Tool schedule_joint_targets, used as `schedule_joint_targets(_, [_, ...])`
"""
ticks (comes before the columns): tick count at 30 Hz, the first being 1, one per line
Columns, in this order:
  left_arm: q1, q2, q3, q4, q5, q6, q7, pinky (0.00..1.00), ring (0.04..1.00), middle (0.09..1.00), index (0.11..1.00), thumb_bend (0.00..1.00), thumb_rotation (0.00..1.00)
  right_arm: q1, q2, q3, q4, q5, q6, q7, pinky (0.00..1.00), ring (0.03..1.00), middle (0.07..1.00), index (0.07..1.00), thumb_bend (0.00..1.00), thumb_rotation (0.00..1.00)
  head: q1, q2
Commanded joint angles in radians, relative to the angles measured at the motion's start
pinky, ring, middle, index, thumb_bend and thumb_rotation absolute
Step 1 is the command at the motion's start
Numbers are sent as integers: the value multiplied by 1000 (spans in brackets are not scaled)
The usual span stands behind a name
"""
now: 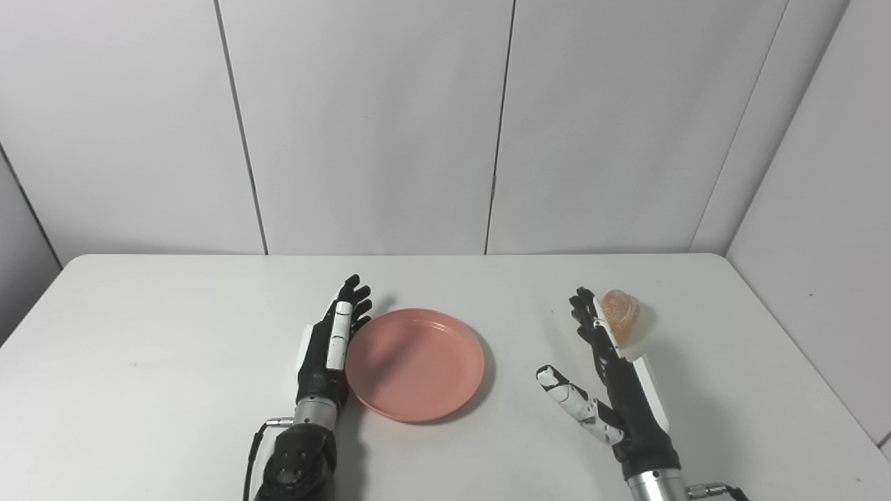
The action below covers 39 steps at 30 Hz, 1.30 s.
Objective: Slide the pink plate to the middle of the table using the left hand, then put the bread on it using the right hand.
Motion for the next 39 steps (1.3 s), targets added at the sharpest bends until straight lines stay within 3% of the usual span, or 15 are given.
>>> schedule_joint_targets(1, [-8,15,-5,5,-5,-10,-28,950,936,937,934,767,1000,-49,-32,-20,-55,-23,1,-7,898,909,926,957,662,668,-4,-2])
schedule_joint_targets(11, [-10,31,-11,27,13,-23,-35,950,936,940,932,779,1000,-174,-152,-79,5,-52,79,18,919,929,932,970,729,612,-38,-11])
schedule_joint_targets(18, [-17,51,-9,46,3,-43,-59,942,939,940,939,750,1000,-273,-253,-58,122,-147,158,52,868,919,922,961,770,529,-98,-13])
schedule_joint_targets(21, [-21,62,-3,51,-7,-39,-72,946,942,942,943,752,1000,-326,-291,-43,203,-195,189,55,858,912,920,959,837,510,-121,-9])
schedule_joint_targets(31, [-25,76,5,59,-21,-39,-93,952,950,952,951,766,1000,-439,-362,-5,452,-237,159,28,813,901,924,952,856,459,-138,-3])
schedule_joint_targets(39, [-24,75,7,51,-25,-36,-92,950,946,947,945,784,1000,-479,-396,31,508,-266,162,31,810,913,936,958,876,491,-141,3])
